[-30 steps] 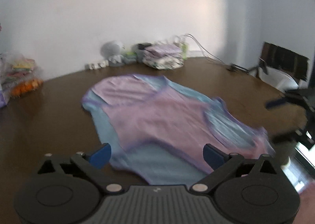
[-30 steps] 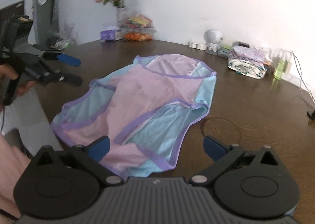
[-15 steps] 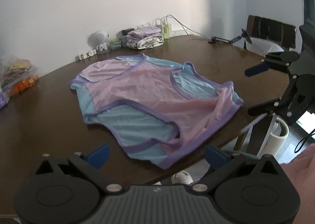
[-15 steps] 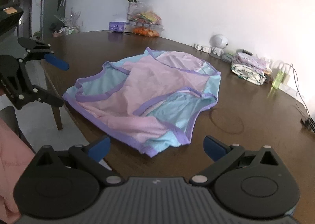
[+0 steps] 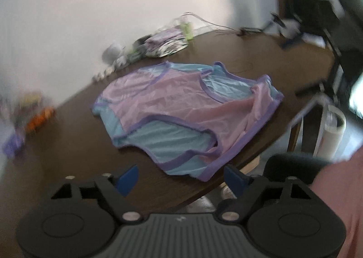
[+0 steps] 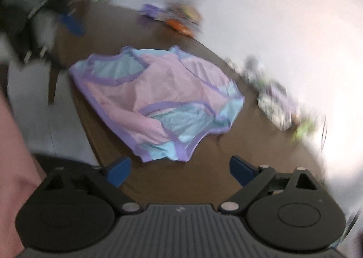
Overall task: Fold clothes
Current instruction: 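Grasp the garment trim with both grippers and lift it up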
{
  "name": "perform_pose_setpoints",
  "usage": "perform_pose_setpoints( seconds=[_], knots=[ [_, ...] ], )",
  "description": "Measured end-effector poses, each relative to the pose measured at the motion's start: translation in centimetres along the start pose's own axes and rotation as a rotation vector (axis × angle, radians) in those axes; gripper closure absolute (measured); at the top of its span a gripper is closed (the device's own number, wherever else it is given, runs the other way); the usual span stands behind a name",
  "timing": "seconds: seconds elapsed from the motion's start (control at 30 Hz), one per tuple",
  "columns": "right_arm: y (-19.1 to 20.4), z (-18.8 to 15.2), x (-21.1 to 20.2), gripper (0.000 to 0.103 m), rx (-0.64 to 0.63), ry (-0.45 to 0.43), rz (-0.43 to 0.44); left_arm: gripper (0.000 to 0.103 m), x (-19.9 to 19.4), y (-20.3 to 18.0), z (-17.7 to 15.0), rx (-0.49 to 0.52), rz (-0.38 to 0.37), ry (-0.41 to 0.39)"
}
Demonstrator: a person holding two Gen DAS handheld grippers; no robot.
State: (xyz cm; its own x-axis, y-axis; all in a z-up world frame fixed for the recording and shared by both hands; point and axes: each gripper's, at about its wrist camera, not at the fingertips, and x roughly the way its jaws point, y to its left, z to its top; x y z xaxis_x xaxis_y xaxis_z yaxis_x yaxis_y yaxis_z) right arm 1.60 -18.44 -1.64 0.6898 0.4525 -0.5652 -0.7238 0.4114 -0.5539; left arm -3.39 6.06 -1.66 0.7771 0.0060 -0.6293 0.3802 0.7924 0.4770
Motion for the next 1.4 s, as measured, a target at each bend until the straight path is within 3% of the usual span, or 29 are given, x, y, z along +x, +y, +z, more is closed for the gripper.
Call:
perform_pose_setpoints(
  seconds=[0.03, 0.1, 0.17, 0.23, 0.4, 0.5, 0.67, 0.77, 0.9, 1.03, 1.13, 1.2, 1.33, 1.4],
  knots=[
    [0.3, 0.1, 0.0, 0.013, -0.106, -0.002, -0.005, 0.036, -0.1, -0.2, 0.0, 0.063, 0.011, 0.003],
    [1.1, 0.3, 0.1, 0.017, -0.329, -0.015, -0.008, 0.056, -0.4, -0.5, 0.1, 0.189, 0.032, 0.010],
    [1.4, 0.7, 0.6, 0.025, -0.477, -0.016, 0.035, 0.056, -0.5, -0.8, 0.2, 0.321, 0.029, 0.013],
    [1.4, 1.1, 1.5, 0.043, -0.592, 0.003, 0.094, 0.058, -0.3, -1.1, 0.2, 0.467, -0.013, 0.009],
    [2.5, 1.3, 2.7, 0.051, -0.882, 0.017, 0.163, 0.068, 1.0, -1.5, -0.1, 0.781, -0.057, 0.051],
    [3.1, 1.5, 2.9, 0.060, -0.988, 0.000, 0.209, 0.076, 1.4, -1.3, 0.0, 0.901, -0.124, 0.060],
    [3.0, 2.2, 3.4, 0.062, -1.078, 0.001, 0.260, 0.077, 1.6, -1.6, -0.2, 1.065, -0.251, 0.009],
    [3.0, 2.5, 3.7, 0.066, -1.114, 0.006, 0.288, 0.077, 2.3, -1.9, -0.5, 1.130, -0.282, 0.021],
    [3.3, 2.8, 3.9, 0.080, -1.125, 0.012, 0.318, 0.084, 2.8, -1.5, -0.3, 1.133, -0.324, 0.029],
    [3.6, 2.9, 4.1, 0.086, -1.133, 0.016, 0.340, 0.092, 2.9, -1.3, 0.1, 1.120, -0.349, 0.035],
    [3.9, 3.0, 4.2, 0.097, -1.128, 0.027, 0.352, 0.097, 2.9, -1.3, 0.4, 1.074, -0.362, 0.051],
    [3.7, 3.2, 4.4, 0.099, -1.094, 0.034, 0.361, 0.100, 3.0, -1.3, 0.4, 1.041, -0.349, 0.054],
    [2.7, 3.8, 5.0, 0.100, -0.971, 0.033, 0.343, 0.100, 3.3, 0.0, 0.6, 0.885, -0.325, 0.043],
    [1.5, 4.2, 5.2, 0.100, -0.844, 0.037, 0.336, 0.101, 3.4, 1.2, 0.8, 0.792, -0.311, 0.029]
  ],
)
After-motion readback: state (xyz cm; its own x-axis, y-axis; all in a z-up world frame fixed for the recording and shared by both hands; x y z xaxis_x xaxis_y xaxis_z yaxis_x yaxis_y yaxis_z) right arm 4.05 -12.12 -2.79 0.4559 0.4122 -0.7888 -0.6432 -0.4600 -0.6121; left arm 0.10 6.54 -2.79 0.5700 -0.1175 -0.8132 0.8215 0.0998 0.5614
